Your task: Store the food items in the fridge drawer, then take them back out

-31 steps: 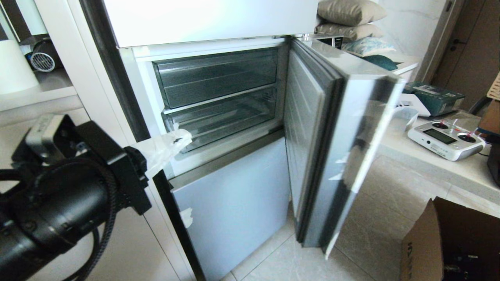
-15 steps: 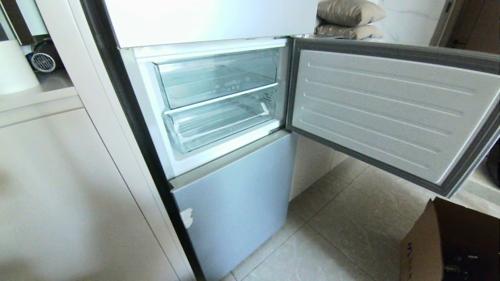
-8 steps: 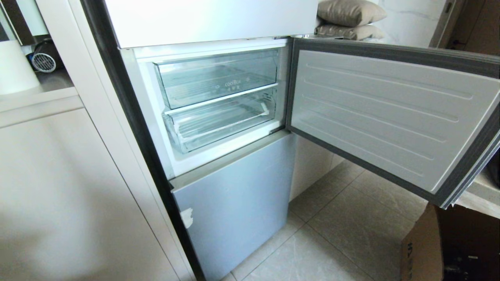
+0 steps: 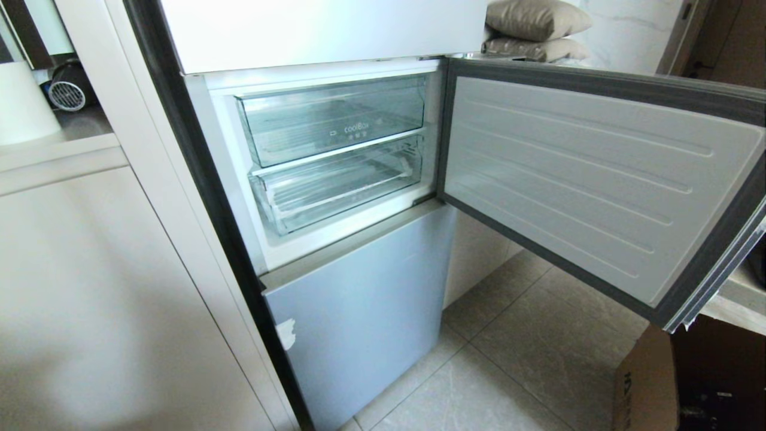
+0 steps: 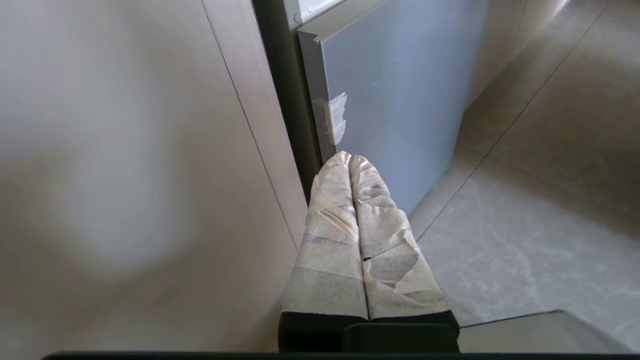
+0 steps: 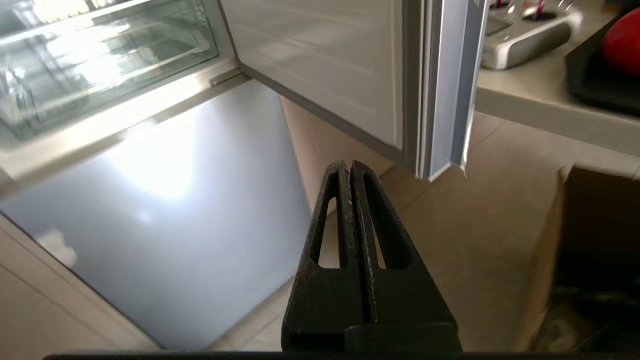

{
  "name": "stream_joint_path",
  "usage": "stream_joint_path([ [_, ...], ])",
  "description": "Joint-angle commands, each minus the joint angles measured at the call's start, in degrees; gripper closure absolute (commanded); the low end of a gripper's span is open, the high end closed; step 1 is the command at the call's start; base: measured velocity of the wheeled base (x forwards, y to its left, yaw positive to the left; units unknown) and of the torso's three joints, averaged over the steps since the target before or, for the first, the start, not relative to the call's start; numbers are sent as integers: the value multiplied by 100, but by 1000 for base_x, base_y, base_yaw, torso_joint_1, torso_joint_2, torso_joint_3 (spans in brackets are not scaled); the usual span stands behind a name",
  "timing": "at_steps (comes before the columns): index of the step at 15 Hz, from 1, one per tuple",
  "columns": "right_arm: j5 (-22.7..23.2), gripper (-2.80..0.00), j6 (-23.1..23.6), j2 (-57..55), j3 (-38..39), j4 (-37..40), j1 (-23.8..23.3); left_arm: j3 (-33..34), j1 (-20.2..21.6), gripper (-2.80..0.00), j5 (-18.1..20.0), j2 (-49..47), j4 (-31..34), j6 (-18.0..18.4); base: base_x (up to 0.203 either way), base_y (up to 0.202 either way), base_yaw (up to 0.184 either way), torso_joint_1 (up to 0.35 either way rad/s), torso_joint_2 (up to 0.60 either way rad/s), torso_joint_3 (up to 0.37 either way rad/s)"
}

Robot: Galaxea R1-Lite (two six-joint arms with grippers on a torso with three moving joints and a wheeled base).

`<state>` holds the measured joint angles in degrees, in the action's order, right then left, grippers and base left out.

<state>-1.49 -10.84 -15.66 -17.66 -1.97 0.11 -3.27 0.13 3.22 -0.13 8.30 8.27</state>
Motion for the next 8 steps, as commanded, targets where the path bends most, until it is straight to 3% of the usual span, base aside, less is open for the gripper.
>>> stream_joint_path([
  [1,-7,0,-245,-1900,-299,-692,4,10,4,0,-223,5,10,-334,0,0,0,0,0,0],
  [3,6,0,-394,-2964,-409,-1585,5,10,4,0,-381,5,-2,-779,0,0,0,0,0,0],
  [8,304,0,-569,-4779,-770,-3297,2,10,4,0,-384,5,-4,-783,0,0,0,0,0,0],
])
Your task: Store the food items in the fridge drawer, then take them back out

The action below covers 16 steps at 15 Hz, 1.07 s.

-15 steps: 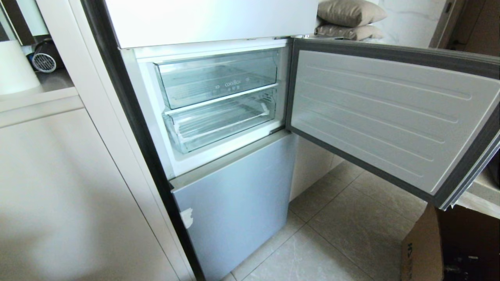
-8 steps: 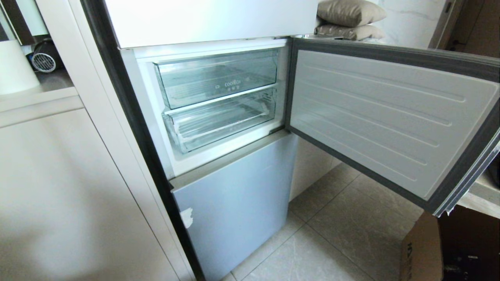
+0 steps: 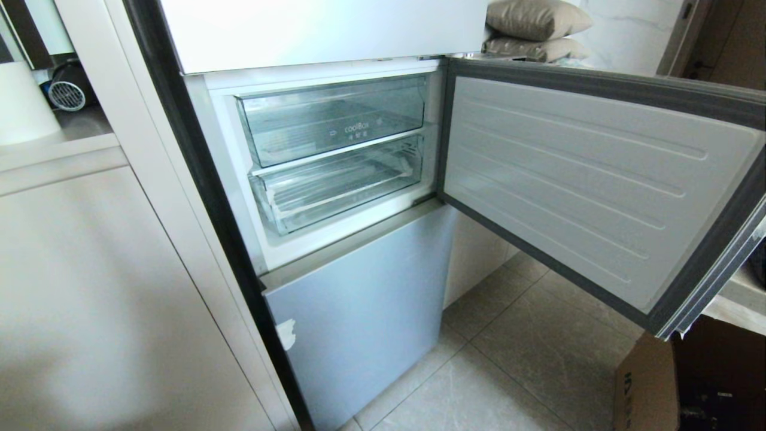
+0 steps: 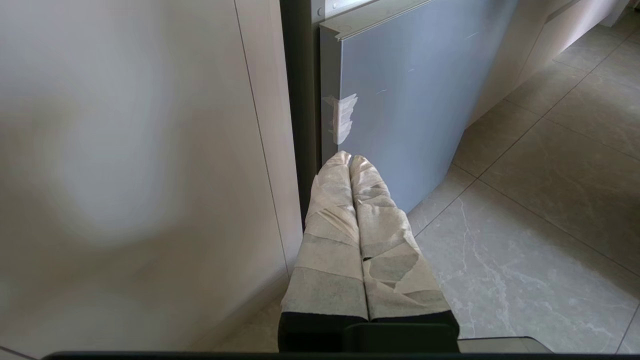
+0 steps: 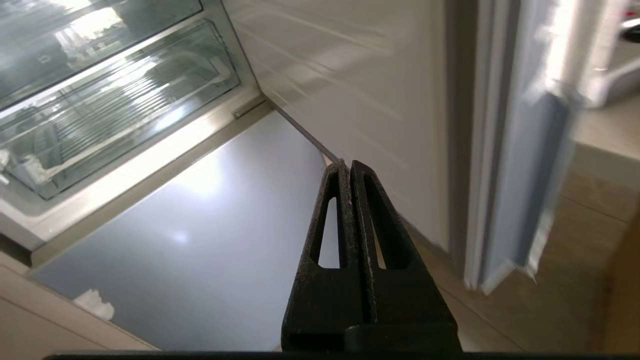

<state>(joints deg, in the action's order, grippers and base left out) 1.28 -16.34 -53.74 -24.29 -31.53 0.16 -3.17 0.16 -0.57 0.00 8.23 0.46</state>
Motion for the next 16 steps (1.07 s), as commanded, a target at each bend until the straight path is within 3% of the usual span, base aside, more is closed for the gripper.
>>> stream_joint_path([
  [1,46,0,-33,-1243,-164,-616,-9,1,2,0,-4,-9,3,-2,0,0,0,0,0,0],
  [4,-59,0,-29,-1995,-333,-1429,-231,1,2,0,-4,-9,3,-2,0,0,0,0,0,0],
  [8,-731,0,-11,-2233,-687,-1670,-536,1,2,0,-4,-9,3,-2,0,0,0,0,0,0],
  [11,-743,0,-1,-2273,-735,-1672,-781,1,2,0,-4,-9,3,-2,0,0,0,0,0,0],
  [16,-736,0,8,-2150,-371,-1734,-782,1,2,0,-4,-9,3,-2,0,0,0,0,0,0],
])
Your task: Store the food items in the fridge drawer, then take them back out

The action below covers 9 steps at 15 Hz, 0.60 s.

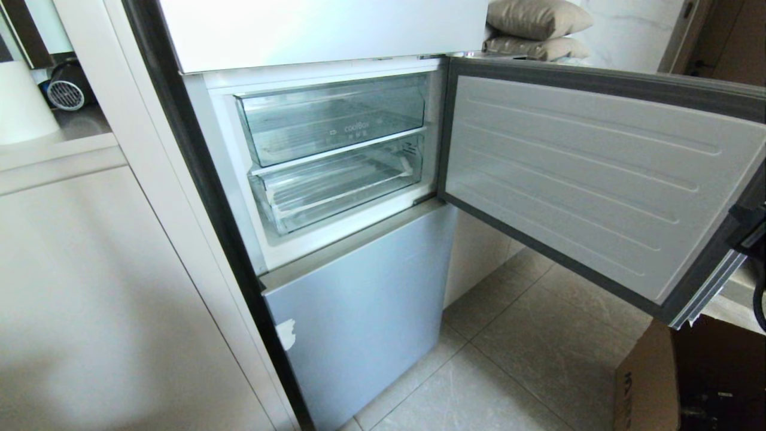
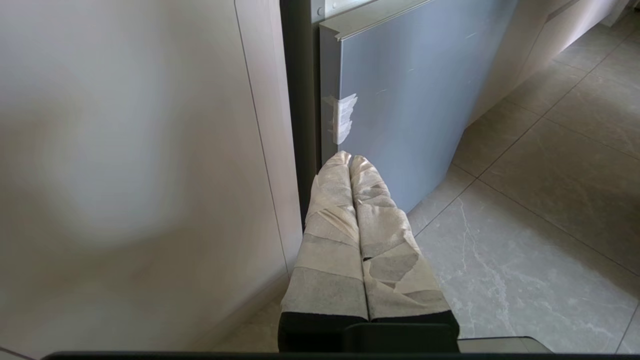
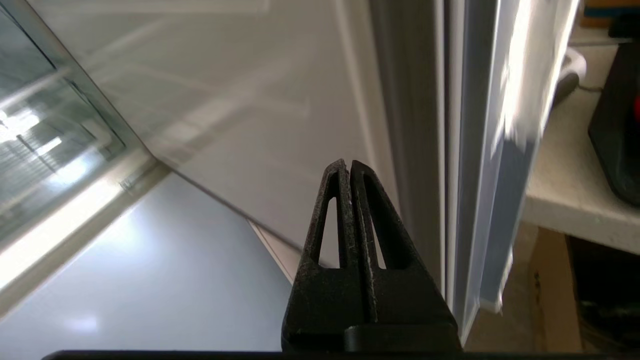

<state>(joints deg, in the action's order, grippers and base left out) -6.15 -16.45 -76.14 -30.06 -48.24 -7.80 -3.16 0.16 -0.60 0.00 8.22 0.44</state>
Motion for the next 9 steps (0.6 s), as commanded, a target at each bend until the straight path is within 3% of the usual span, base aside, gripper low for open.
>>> stream_joint_path([
  [1,22,0,130,233,528,-164,64,0,2,0,-2,-9,5,0,0,0,0,0,0,0],
  [6,377,0,1184,2391,2422,-317,175,0,2,0,-2,-9,5,0,0,0,0,0,0,0],
  [9,587,0,1540,4763,2693,1564,188,0,2,0,-2,-9,-4,8,0,0,0,0,0,0],
])
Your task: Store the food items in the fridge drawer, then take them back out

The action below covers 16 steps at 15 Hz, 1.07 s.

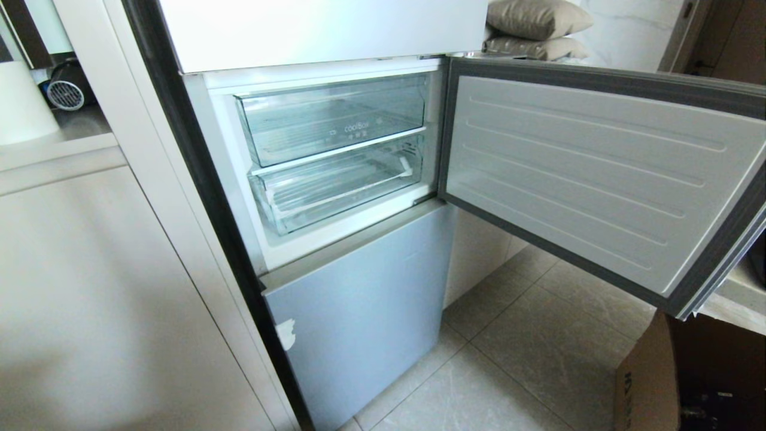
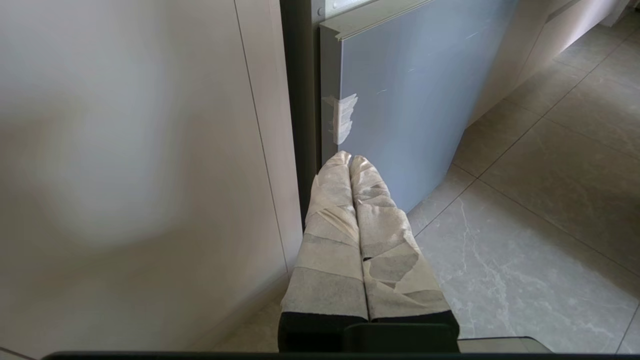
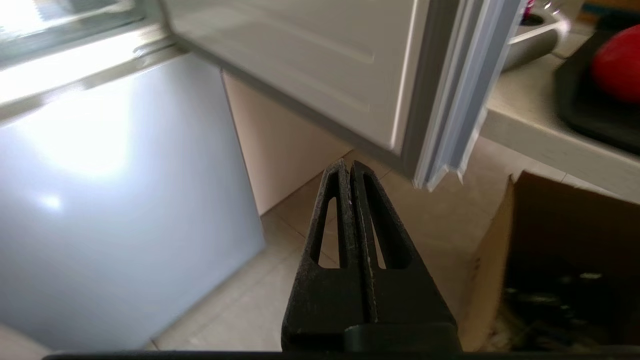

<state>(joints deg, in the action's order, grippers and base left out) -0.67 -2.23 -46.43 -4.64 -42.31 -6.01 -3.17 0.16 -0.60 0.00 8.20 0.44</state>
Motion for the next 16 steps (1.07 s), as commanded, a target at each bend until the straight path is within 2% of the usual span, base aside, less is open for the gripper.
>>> stream_joint_path([
  [1,73,0,264,2368,209,1576,13,1,2,0,-2,-9,-3,-9,0,0,0,0,0,0],
  [4,222,0,695,3130,377,4005,25,1,2,0,-2,-9,-3,-9,0,0,0,0,0,0],
  [5,311,0,865,3060,411,4364,114,1,2,0,-2,-9,-3,-9,0,0,0,0,0,0],
  [7,343,0,916,3073,408,4416,610,1,2,0,-2,-9,-3,-9,0,0,0,0,0,0],
  [12,203,0,825,4638,430,4353,579,1,2,0,-2,-9,-3,-9,0,0,0,0,0,0],
  [16,120,0,329,4651,464,4249,566,1,2,0,-2,-9,-3,-9,0,0,0,0,0,0],
])
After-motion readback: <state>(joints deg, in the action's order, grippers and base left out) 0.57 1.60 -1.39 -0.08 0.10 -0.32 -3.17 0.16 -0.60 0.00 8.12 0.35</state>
